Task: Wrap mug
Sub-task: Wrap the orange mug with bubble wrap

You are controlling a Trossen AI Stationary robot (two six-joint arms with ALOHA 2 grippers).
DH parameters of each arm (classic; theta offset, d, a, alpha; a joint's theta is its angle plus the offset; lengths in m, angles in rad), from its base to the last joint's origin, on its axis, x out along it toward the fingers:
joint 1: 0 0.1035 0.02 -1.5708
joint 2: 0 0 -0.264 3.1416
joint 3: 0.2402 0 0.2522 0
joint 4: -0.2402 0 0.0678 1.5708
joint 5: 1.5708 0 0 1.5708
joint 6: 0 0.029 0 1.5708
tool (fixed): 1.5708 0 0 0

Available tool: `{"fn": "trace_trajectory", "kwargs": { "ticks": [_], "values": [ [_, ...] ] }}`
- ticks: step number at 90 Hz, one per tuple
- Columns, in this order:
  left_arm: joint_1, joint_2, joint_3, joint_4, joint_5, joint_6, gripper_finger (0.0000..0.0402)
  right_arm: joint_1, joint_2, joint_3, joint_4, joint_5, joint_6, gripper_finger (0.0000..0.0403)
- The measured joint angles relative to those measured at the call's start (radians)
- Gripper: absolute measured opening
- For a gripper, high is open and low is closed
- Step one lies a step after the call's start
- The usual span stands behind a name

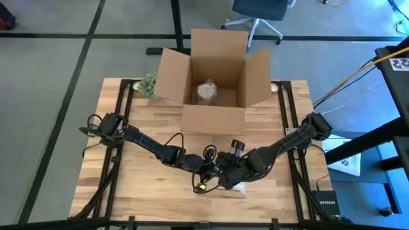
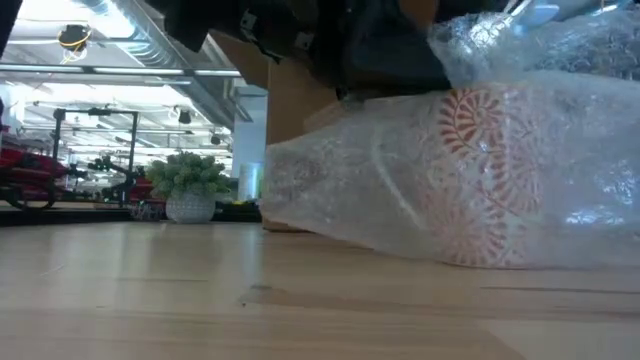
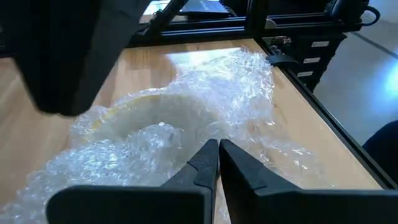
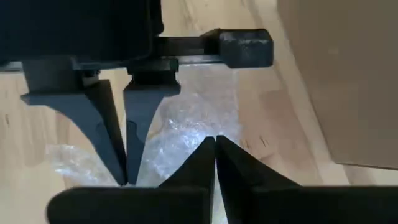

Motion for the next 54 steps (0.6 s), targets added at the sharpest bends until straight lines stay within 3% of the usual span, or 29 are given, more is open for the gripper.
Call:
{"fn": "trace_trajectory", "kwargs": {
  "ticks": [8,22,44,54],
  "values": [
    [0.000,0.000,0.000,0.000,0.000,0.000,0.0000,0.000,0.009,-0.053,0.062,-0.016,0.007,0.0000],
    [0.000,0.000,-0.001,-0.002,-0.001,-0.001,0.0000,0.001,0.018,-0.166,0.210,-0.141,0.037,0.0000],
    [0.002,0.000,0.000,0.007,-0.006,-0.005,0.0000,-0.023,0.023,-0.322,0.357,-0.204,0.082,0.0000],
    [0.002,0.000,0.000,0.006,-0.007,-0.005,0.0000,-0.041,0.022,-0.327,0.364,-0.222,0.076,0.0000]
  ]
}}
